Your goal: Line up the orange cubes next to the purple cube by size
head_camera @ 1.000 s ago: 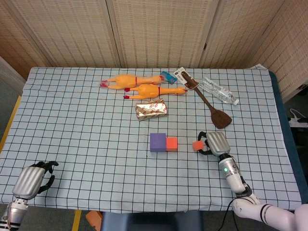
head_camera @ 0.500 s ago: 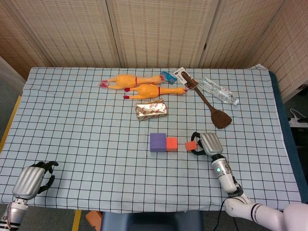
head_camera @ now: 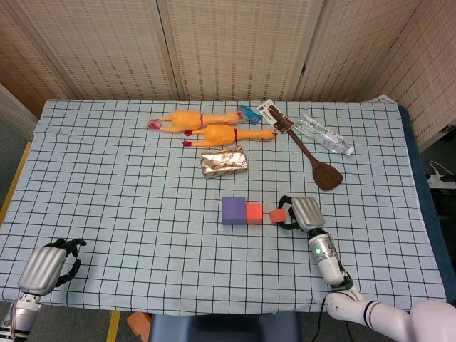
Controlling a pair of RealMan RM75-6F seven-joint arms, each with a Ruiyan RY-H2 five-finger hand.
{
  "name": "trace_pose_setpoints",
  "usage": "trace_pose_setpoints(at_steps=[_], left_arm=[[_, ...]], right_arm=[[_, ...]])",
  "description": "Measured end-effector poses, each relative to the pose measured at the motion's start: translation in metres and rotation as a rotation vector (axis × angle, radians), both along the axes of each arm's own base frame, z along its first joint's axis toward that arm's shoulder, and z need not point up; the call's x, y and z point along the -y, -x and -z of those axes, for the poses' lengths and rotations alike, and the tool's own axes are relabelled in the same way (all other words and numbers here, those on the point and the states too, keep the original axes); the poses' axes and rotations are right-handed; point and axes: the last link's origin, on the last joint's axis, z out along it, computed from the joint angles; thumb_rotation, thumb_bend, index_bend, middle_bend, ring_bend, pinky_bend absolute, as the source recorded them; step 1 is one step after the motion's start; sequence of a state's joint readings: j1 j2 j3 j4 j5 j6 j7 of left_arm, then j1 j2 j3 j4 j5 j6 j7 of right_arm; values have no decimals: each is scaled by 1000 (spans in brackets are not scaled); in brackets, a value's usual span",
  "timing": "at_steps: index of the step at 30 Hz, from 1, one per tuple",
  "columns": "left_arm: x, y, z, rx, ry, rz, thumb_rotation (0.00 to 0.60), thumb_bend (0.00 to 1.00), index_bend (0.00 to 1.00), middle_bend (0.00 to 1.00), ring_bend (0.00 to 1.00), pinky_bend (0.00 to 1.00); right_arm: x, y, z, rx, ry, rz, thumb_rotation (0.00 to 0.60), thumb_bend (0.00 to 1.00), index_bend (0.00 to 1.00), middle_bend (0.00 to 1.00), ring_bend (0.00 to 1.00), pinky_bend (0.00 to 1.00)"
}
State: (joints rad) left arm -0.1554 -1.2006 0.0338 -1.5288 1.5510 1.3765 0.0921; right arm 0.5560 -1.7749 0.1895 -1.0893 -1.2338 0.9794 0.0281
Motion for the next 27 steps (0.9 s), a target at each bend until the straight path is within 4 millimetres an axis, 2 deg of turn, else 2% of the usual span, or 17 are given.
trace_pose_setpoints(at_steps=[27], left_arm=[[0,0,1,-2,5,1,600,449,360,499,401,553]], right_arm=[[4,-8,9,54,15,0,600,121,559,981,970,947]])
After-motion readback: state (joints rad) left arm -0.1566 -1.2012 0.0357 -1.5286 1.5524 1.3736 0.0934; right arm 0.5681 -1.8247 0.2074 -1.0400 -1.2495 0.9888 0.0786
